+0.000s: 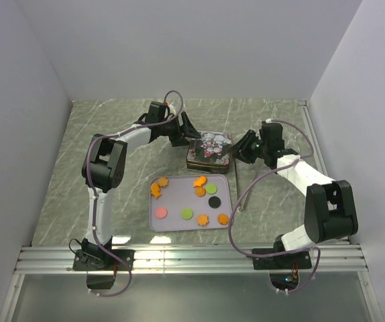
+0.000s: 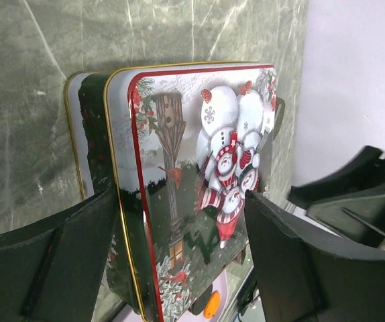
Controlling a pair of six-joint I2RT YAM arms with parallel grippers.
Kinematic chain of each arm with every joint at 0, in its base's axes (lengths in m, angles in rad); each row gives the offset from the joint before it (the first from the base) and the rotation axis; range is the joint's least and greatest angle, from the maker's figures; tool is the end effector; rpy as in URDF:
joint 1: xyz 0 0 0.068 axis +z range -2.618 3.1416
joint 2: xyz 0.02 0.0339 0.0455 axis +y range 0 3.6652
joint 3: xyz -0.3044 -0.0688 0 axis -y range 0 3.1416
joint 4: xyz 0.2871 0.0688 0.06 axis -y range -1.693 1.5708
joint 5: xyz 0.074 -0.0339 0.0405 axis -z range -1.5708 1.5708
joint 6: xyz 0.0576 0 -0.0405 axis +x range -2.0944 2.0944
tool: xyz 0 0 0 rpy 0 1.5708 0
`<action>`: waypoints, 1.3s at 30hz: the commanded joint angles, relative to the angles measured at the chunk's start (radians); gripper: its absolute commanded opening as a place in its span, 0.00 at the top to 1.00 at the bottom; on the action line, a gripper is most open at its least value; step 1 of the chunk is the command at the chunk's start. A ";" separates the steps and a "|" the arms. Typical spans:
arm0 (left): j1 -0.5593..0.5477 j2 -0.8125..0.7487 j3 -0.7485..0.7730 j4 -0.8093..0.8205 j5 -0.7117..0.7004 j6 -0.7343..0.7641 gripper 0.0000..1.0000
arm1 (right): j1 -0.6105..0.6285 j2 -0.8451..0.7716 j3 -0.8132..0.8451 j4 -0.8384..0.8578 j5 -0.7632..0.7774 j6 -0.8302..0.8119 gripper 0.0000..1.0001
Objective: Pack the cookies
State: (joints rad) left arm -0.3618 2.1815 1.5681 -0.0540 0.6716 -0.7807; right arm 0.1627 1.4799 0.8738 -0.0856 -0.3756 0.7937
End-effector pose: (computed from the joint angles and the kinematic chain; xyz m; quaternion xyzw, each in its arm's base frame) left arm 0.5086 -0.2308 0.1730 -0.0359 0.8608 -0.4722 0.1864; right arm 0.3526 0.0793 0.2210 0.2003 0.8698 0.3424 0.2934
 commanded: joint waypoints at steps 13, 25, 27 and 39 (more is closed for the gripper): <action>-0.012 -0.055 0.061 -0.061 -0.007 0.066 0.20 | 0.086 0.275 0.221 0.371 -0.296 0.208 0.89; -0.014 -0.097 0.041 -0.098 -0.012 0.093 0.20 | 0.038 0.401 0.005 0.442 -0.177 0.266 0.96; -0.014 -0.103 0.035 -0.096 -0.014 0.093 0.20 | 0.037 0.401 -0.001 0.420 -0.154 0.257 0.97; -0.016 -0.160 0.010 -0.139 -0.082 0.107 0.19 | 0.040 0.404 0.030 0.391 -0.177 0.240 0.98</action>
State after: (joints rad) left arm -0.3710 2.0911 1.5810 -0.1669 0.6312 -0.7116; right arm 0.2047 1.8622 0.8986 0.4145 -0.6113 1.0901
